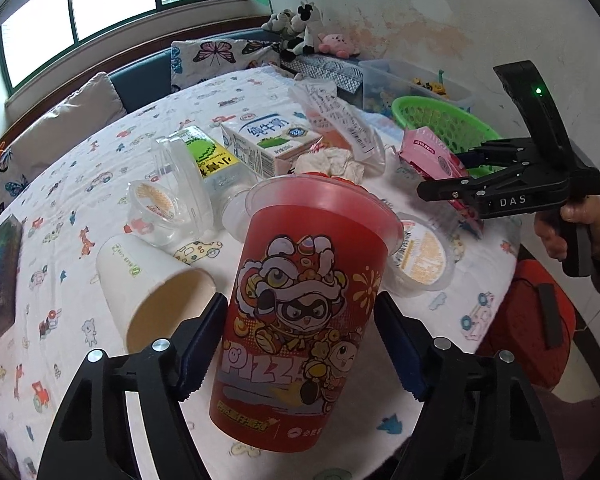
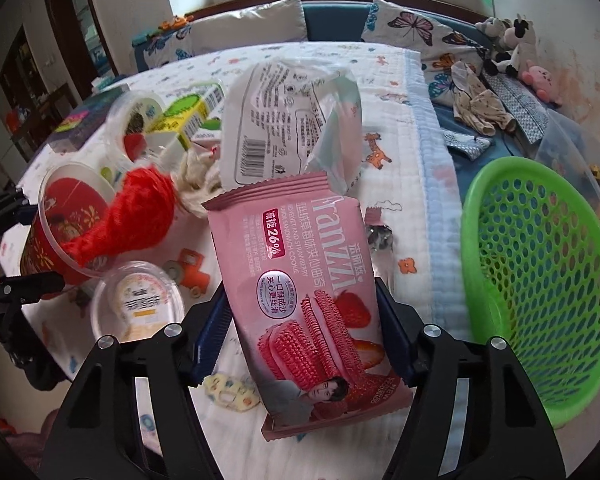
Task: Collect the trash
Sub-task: 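Drop the pink wrapper into the green basket with the right tool while the left drops the red cup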
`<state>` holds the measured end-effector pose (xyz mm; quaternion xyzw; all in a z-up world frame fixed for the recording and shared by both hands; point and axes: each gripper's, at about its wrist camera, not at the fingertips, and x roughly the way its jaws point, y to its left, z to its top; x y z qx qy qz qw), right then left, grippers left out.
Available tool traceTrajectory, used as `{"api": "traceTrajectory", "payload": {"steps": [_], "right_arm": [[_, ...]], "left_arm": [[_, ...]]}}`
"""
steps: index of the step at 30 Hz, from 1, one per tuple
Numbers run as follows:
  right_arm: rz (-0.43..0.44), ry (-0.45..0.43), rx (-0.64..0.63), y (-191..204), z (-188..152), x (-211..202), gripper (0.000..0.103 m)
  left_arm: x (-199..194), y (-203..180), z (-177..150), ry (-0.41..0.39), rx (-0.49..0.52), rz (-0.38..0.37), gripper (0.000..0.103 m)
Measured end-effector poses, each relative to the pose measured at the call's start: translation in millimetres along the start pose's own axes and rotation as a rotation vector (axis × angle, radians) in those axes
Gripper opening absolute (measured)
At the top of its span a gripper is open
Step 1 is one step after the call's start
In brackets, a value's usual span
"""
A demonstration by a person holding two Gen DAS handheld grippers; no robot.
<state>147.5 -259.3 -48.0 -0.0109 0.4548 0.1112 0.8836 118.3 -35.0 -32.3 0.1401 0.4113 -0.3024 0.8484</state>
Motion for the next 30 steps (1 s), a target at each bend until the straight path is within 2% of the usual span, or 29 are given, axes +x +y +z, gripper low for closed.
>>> {"api": "traceTrajectory", "payload": {"steps": [7,13,19,25,30], "right_arm": [[0.005,-0.062,0.039,-8.7,3.5,-27.1,0.066],[-0.066,-0.126,0.1,-42.5,8.9,-50.3,0.066],[-0.173,-0.138,0.189,-94.8,9.2,-56.9,0.066],[-0.25,-0.112,0.272,-145.6,1.4,-46.9,0.07],[-0.267,-0.115,0.336,-169.9,-8.8,-41.3,0.086]], "left_arm": [[-18.7,-2.9,-2.0,-0.035,-0.034,-0.012,0.071],[-41.0,-6.6,13.8,-0.095,-0.033,-0.033,0.071],[-47.4,-19.4,50.1,-0.159,-0.008,-0.071,0.071],[-24.1,-42.7,95.2,-0.175,0.016,-0.123,0.071],[3.7,-68.1,132.1,-0.167,0.027,-0.182,0.071]]}}
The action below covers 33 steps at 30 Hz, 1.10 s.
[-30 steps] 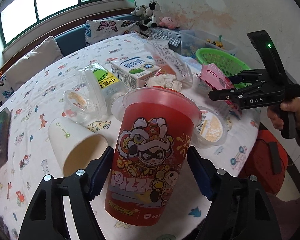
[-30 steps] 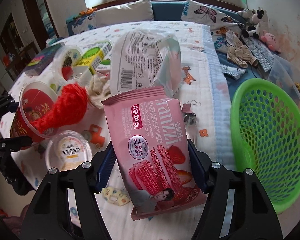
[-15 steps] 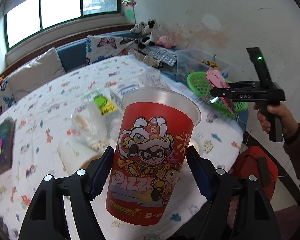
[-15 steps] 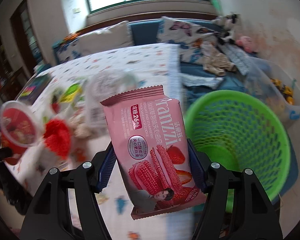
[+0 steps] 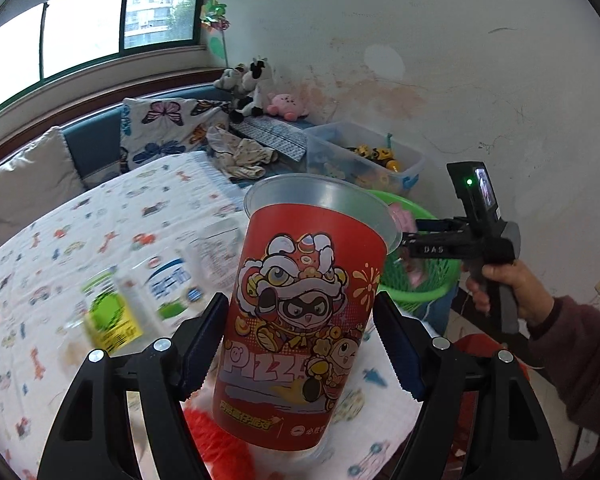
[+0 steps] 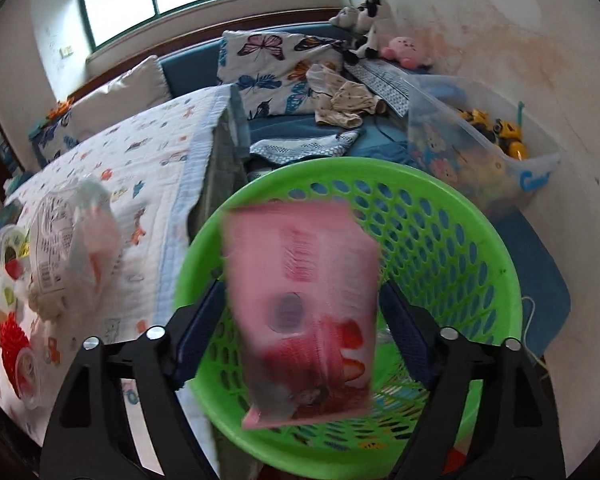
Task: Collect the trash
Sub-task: 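Drop the pink wrapper into the green basket with the right tool while the left drops the red cup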
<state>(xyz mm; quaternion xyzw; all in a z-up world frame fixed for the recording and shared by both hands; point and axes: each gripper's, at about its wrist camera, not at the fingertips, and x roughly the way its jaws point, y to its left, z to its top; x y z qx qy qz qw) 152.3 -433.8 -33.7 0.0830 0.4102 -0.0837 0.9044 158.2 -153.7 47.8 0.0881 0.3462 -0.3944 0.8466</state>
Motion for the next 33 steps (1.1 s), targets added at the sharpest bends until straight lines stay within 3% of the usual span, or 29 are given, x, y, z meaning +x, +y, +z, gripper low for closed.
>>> {"api": "traceTrajectory", "payload": {"steps": [11,20,26,29,33], "right_arm": [[-0.041,-0.047,0.03,-29.7,-13.8,-30.7,0.088],[-0.071,-0.105,0.051,-51.6,-46.6,-75.2,0.091],[-0.074,-0.116,0.058,-57.4,-57.9,-88.0,0.092],[-0.067,-0.117,0.063,-55.7,-59.7,-89.5,0.092],[-0.048,-0.124,0.06,-48.4,-62.1,-92.8,0.092]], "left_arm": [[93.6,-53.3,39.9,0.083,0.032,-0.079,0.072],[159.0,-94.0,63.4,0.161,-0.017,-0.143,0.072],[178.0,-115.9,65.7,0.194,-0.013,-0.152,0.075],[173.6,-120.3,67.2,0.177,-0.013,-0.167,0.084],[158.3,-117.5,65.3,0.145,-0.009,-0.158,0.085]]}}
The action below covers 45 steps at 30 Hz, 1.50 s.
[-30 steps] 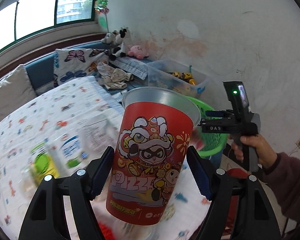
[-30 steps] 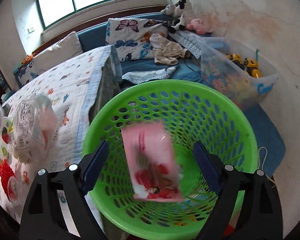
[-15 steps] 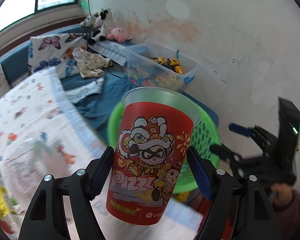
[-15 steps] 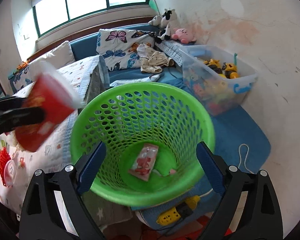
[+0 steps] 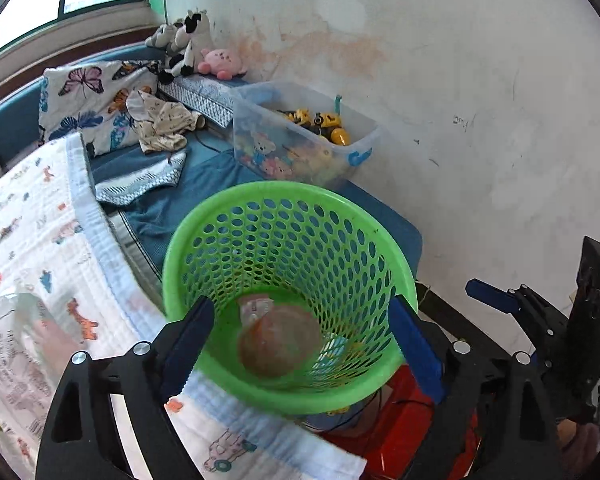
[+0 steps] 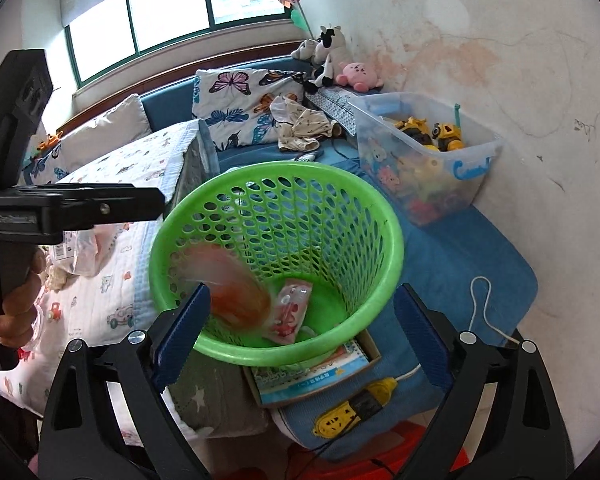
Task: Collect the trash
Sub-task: 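Drop the pink wrapper into the green basket with the right tool while the left drops the red cup, then grasp the dessert cup with the right tool while the left grasps the red net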
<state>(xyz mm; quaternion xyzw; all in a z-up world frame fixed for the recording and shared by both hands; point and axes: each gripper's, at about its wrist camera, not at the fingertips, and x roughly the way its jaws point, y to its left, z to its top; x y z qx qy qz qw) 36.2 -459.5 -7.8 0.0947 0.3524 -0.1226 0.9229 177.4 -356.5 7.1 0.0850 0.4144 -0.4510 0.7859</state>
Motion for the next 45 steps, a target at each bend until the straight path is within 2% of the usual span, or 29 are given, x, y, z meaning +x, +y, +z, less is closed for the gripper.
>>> {"api": "traceTrajectory", "payload": {"steps": [7,14,22,31,40,45], "right_arm": [[0.062,-0.018,-0.026,28.5,-1.9,-10.3,0.092],[0.135,-0.015,-0.078,71.2,-3.0,-8.5,0.092],[0.219,0.001,-0.149,122.9,-6.1,-4.4,0.092],[0.332,0.048,-0.228,170.3,-20.2,-0.6,0.092],[0.478,0.113,-0.368,236.2,-47.9,4.5,0.092],[0.508,0.139,-0.429,266.1,-60.8,13.6,0.092]], "left_arm": [[-60.1,23.7,-23.2,-0.068,-0.014,0.075,0.085],[-126.1,63.3,-66.7,-0.121,-0.044,0.166,0.085],[-177.4,113.7,-121.7,-0.146,-0.121,0.256,0.085],[-203.2,146.4,-184.1,-0.133,-0.219,0.289,0.084],[-219.6,158.6,-220.9,-0.146,-0.312,0.296,0.078],[-227.4,159.5,-233.7,-0.156,-0.325,0.303,0.077]]}}
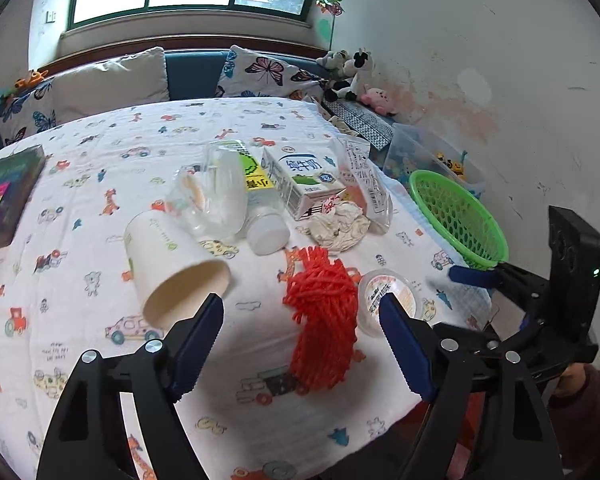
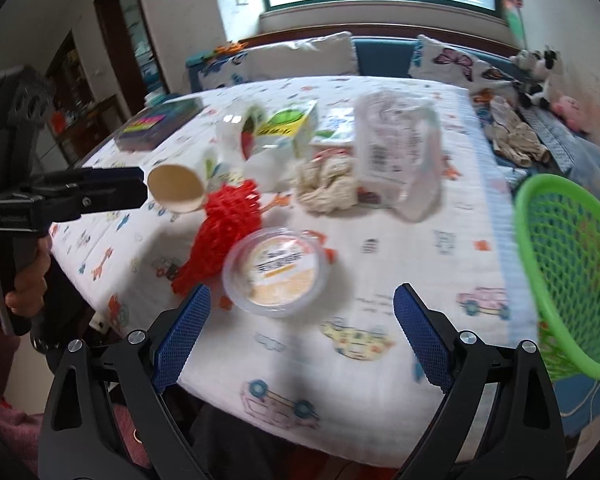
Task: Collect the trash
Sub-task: 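Grasp the dessert cup with the right tool while the left grasps the red net, then drop the dessert cup into the basket with the right tool while the left drops the net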
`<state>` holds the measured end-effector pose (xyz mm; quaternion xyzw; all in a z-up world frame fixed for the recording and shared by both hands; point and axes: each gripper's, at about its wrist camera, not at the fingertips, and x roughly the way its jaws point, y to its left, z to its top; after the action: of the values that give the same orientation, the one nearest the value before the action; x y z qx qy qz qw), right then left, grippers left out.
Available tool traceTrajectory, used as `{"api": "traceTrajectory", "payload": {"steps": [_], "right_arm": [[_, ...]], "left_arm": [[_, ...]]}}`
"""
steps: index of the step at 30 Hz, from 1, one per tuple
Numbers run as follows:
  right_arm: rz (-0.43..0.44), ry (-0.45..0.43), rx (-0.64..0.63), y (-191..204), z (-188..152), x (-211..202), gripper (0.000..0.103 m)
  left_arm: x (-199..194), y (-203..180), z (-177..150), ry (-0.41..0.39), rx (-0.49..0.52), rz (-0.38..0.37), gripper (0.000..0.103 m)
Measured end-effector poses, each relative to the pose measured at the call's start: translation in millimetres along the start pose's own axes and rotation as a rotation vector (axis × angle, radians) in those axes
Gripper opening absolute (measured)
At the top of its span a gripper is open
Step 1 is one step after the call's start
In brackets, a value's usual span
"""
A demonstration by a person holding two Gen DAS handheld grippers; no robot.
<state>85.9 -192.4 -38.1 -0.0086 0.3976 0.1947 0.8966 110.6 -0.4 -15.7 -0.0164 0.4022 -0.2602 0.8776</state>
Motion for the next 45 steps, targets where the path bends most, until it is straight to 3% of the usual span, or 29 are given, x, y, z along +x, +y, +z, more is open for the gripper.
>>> {"api": "traceTrajectory", "payload": {"steps": [10,16,20,30,36,45], "right_arm": [[-0.003,0.04,-0.015,6.1,5.5,33.1,0.092],[0.006,0.053,-0.003,5.4,7.2,43.9,0.082],[0.018,0.054,0.007,4.3,6.9,43.6,0.07],[-0.01,0.025,0.046,-11.7,1.2,19.4,0.069],[-0.052,-0.008,0.089,-33.2,-1.4,-3.4,0.069],[-0.123,-0.072,0.178,-71.5,-2.9,-37.9,0.069]], "left_arm": [[-1.8,3.0,-11.3,0.005,-0.02,-0.016,0.077],[10.0,0.4,-15.6,0.037,-0.028,-0.025,0.075],[18.7,-2.0,-15.2,0.055,-0.039,-0.048,0.074],[38.2,-14.5,-9.7,0.076,-0.032,-0.074,0.072],[52.5,-24.7,-7.0,0.099,-0.017,-0.075,0.064],[74.4,-30.9,-3.7,0.148,-0.01,-0.002,0.046]]}}
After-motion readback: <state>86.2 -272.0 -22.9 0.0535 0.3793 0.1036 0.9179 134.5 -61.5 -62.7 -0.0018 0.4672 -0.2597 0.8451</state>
